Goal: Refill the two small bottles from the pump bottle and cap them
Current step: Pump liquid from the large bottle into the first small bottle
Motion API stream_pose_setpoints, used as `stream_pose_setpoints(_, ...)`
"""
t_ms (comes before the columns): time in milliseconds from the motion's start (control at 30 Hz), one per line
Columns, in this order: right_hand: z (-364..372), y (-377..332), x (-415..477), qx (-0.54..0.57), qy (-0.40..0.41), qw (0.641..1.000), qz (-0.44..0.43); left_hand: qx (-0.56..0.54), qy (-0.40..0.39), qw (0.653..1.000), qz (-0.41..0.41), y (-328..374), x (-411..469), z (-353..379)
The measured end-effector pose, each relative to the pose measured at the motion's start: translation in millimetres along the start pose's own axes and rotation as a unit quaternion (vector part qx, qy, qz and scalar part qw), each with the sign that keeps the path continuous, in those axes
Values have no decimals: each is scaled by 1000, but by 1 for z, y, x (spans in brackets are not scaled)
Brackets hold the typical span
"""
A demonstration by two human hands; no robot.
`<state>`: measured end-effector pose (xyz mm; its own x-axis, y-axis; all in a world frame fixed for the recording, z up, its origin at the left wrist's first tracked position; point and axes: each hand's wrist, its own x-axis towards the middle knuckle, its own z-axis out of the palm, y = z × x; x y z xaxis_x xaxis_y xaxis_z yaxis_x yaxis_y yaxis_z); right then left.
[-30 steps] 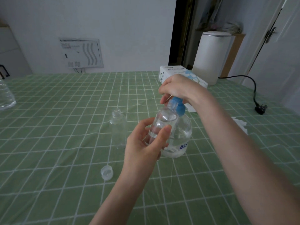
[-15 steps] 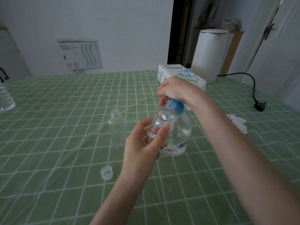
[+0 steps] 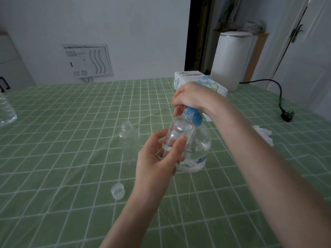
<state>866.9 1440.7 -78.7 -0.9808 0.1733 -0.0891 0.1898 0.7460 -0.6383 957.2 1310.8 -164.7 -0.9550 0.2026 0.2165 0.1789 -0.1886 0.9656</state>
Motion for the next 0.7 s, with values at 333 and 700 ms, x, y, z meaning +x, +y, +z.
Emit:
stream_pose_setpoints(333, 1, 1, -3, 21, 33, 999, -24, 3, 0, 1000, -3, 0, 0, 0)
stream_pose_setpoints(700, 0, -1, 0, 7, 5, 1000, -14, 7, -4, 1000, 8, 1, 1, -1)
